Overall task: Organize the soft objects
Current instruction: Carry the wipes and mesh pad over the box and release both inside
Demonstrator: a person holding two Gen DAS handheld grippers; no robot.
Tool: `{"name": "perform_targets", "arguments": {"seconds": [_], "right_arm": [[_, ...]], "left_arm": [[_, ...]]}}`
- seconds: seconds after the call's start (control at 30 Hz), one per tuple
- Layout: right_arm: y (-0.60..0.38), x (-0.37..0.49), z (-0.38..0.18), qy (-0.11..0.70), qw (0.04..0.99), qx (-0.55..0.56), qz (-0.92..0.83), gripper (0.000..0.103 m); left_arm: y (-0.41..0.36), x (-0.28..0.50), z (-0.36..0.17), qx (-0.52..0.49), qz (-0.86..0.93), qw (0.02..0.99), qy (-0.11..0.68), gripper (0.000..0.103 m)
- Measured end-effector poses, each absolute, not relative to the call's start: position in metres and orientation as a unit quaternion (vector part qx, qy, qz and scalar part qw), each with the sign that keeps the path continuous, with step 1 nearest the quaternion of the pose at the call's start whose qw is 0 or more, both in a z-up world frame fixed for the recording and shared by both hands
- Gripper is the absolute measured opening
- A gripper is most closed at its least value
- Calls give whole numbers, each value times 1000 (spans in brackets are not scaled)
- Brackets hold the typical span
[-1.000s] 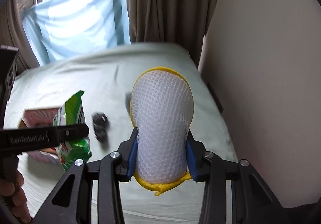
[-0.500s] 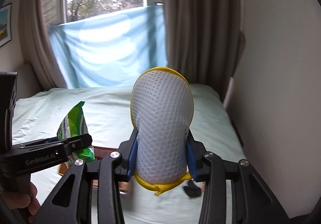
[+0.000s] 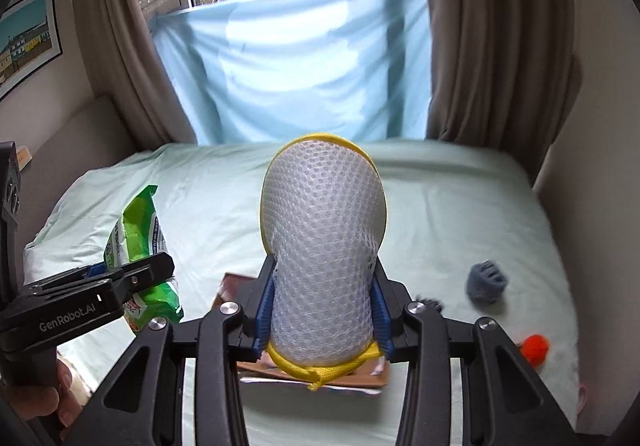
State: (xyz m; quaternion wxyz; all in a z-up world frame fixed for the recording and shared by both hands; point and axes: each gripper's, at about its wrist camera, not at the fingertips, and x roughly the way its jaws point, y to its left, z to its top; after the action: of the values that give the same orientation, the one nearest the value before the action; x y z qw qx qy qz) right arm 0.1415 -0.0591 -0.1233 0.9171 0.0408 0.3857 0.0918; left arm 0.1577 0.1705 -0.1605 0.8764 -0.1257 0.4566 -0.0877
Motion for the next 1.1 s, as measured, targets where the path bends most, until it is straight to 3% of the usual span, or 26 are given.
{"name": "perform_targets", "arguments": {"seconds": [0.83,1.1], "right_arm": [[-17,263,-361,680,711,89,158,38],[-14,282,-401,725,658,113,167,40]], "left_arm": [[126,232,-410,-29,-90,735,671,47],[103,249,-429,-4,-115,710,695,45]]}}
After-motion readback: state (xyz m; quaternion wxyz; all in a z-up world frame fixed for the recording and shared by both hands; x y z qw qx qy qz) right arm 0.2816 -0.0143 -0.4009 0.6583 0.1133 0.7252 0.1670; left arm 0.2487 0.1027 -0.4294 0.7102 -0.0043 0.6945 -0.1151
